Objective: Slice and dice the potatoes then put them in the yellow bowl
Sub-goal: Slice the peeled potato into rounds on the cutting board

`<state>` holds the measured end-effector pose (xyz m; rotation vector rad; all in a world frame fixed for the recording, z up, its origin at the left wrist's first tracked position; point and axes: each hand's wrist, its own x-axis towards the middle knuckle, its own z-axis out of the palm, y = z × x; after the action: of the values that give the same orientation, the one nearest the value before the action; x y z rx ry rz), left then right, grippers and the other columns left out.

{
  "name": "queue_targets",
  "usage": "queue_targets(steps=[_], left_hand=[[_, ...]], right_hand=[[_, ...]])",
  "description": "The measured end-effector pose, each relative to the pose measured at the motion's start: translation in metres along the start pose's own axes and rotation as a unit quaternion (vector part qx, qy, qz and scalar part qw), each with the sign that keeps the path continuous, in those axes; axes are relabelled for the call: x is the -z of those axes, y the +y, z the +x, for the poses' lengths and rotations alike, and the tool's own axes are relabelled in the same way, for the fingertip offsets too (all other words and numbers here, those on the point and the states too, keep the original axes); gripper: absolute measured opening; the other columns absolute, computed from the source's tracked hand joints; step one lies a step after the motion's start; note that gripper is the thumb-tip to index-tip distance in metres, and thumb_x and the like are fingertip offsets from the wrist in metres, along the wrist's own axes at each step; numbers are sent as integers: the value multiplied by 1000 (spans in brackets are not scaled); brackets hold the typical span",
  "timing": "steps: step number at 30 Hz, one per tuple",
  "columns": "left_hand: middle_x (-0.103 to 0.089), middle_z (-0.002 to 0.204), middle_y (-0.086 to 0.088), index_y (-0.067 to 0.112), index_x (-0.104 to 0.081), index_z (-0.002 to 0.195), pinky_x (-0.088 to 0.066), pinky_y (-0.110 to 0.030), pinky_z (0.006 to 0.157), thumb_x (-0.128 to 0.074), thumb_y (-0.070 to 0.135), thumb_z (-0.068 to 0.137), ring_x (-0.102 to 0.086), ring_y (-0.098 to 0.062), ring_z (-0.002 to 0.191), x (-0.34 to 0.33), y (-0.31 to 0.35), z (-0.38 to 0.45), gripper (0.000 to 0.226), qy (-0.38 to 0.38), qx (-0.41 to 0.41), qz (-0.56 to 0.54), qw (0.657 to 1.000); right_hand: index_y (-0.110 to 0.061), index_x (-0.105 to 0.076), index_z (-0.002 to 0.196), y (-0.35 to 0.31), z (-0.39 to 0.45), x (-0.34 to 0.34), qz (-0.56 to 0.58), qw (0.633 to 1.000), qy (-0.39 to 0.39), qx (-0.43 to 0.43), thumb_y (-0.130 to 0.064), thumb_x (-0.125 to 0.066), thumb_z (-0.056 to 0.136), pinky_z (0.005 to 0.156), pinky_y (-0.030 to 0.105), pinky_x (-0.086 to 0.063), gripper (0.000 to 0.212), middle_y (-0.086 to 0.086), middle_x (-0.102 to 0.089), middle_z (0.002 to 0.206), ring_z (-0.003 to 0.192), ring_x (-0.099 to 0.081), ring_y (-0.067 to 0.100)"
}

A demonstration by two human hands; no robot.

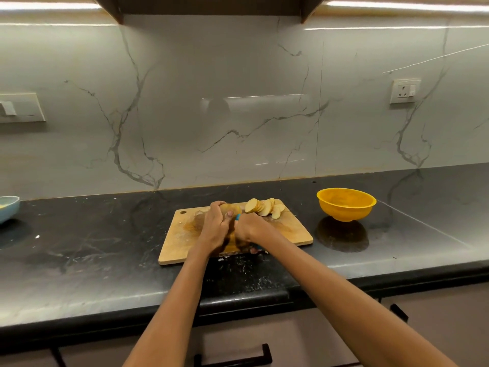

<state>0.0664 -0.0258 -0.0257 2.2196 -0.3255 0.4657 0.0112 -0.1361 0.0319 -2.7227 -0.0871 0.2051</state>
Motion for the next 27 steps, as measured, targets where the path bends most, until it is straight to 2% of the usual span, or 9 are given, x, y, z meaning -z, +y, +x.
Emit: queue_targets(steps=[3, 6, 9, 11, 15, 17, 20, 23, 27], left_hand=[[-43, 128, -15, 8, -30, 130, -33, -31, 91, -34, 26, 101, -42, -22, 110, 3, -1, 4, 34, -2, 35, -19, 999], [-42, 135, -18, 7, -29, 132, -32, -36, 99, -30, 28, 102, -42, -29, 121, 8, -4, 6, 37, -3, 84, -38, 996], [-42, 136, -17, 8, -29, 134, -33, -37, 101, -32, 28, 102, -42, -29, 122, 9, -4, 4, 38, -4, 83, -49, 995], [-43, 136, -16, 9, -29, 135, -33, -37, 101, -33, 29, 101, -42, -28, 122, 9, -2, 2, 39, -2, 83, -53, 995], [-43, 137, -13, 11, -28, 138, -34, -36, 103, -36, 30, 100, -42, -27, 123, 9, 0, -2, 43, -1, 64, -27, 998], [-43, 138, -12, 12, -29, 139, -34, -35, 103, -38, 31, 100, -43, -26, 124, 8, 1, -4, 45, 1, 57, -11, 998], [-47, 134, -10, 12, -33, 137, -36, -33, 101, -41, 31, 98, -45, -25, 121, 9, 4, -6, 44, 9, 45, 8, 999], [-49, 133, -9, 12, -36, 136, -36, -33, 99, -44, 32, 97, -46, -24, 119, 10, 5, -7, 44, 20, 42, 3, 999], [-49, 134, -9, 12, -37, 136, -37, -36, 101, -45, 33, 97, -46, -25, 120, 10, 5, -7, 46, 21, 43, -5, 999]], right_hand=[[5, -51, 107, 4, -8, -5, -9, 1000, -19, -14, -14, -41, 99, 45, 24, -45, 22, 13, -50, 73, 51, -54, 19], [2, -50, 112, 13, -17, -12, 0, 1000, -24, -17, -18, -41, 101, 63, 31, -57, 25, 14, -52, 83, 66, -62, 25], [2, -52, 111, 25, -20, -15, 4, 1000, -8, -22, -25, -39, 101, 57, 28, -55, 31, 17, -58, 94, 66, -64, 25], [2, -54, 108, 31, -21, -14, 6, 1000, 13, -12, -30, -35, 102, 47, 24, -51, 38, 16, -61, 90, 57, -62, 22], [-1, -59, 92, 32, -22, -6, 14, 995, 90, 39, -26, -31, 103, 44, 16, -35, 39, 6, -59, 68, 52, -55, 12], [-7, -54, 77, 27, -22, 2, 45, 989, 125, 64, -26, -30, 103, 43, 14, -33, 40, 3, -54, 59, 47, -50, 8], [-15, -43, 65, 18, -24, 6, 61, 980, 164, 93, -25, -33, 103, 45, 13, -32, 41, -1, -48, 58, 49, -45, 8], [-12, -46, 69, 13, -23, 2, 51, 982, 155, 94, -22, -34, 103, 49, 17, -34, 37, 1, -49, 65, 59, -47, 10], [-9, -52, 84, 12, -20, -7, 61, 985, 142, 74, -24, -35, 102, 51, 19, -39, 29, 0, -50, 65, 56, -50, 10]])
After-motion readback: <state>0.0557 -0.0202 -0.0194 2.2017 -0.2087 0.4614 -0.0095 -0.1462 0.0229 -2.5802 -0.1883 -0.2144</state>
